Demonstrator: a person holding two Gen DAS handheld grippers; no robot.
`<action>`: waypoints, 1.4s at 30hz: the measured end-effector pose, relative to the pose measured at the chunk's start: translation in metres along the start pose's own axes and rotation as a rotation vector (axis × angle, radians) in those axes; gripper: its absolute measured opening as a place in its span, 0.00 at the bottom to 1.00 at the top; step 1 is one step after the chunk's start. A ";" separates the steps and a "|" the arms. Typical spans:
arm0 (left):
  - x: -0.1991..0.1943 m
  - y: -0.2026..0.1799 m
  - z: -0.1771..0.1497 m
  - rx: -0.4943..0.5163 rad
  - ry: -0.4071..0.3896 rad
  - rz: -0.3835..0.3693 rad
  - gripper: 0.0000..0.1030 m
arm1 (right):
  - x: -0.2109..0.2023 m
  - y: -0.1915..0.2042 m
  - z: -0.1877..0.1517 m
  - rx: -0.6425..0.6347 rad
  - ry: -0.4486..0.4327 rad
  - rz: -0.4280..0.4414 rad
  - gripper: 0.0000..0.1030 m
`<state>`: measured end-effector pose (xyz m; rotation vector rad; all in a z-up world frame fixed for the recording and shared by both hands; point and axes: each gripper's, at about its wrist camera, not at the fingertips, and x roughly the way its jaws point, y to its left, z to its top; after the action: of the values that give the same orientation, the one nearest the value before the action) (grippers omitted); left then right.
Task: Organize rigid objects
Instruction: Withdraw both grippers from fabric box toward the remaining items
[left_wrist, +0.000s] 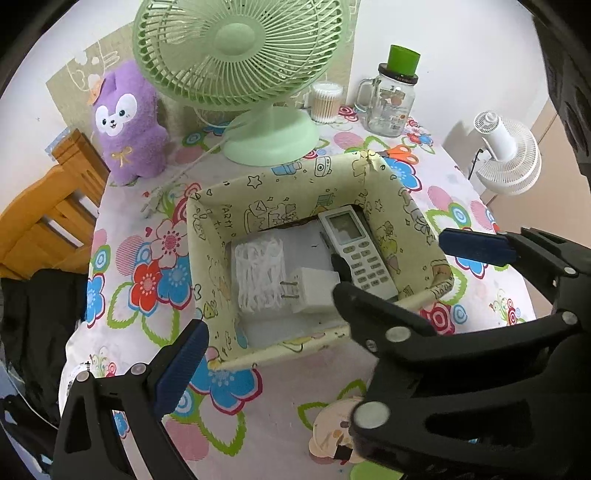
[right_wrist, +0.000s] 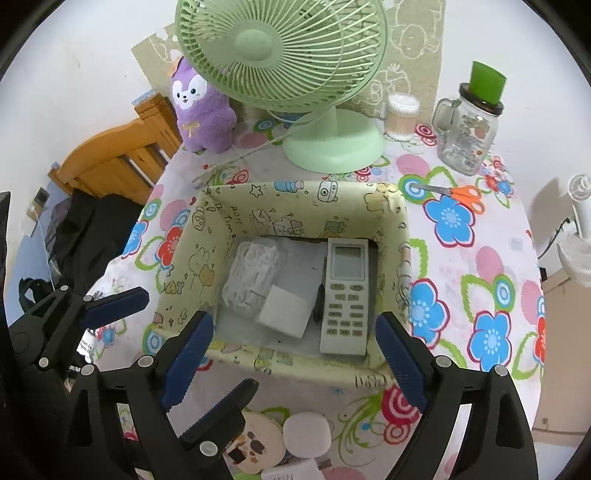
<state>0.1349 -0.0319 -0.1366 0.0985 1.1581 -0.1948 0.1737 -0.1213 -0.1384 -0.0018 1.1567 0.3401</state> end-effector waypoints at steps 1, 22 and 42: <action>-0.002 0.000 -0.001 -0.001 -0.004 0.000 0.97 | -0.003 -0.001 -0.002 0.004 -0.004 -0.007 0.89; -0.030 -0.015 -0.033 -0.006 -0.035 -0.010 0.97 | -0.049 -0.016 -0.048 0.056 -0.042 -0.077 0.89; -0.026 -0.020 -0.070 -0.004 -0.033 -0.037 0.97 | -0.057 -0.016 -0.094 0.066 -0.056 -0.079 0.89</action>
<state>0.0577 -0.0365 -0.1400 0.0701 1.1281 -0.2262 0.0735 -0.1683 -0.1282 0.0198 1.1083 0.2307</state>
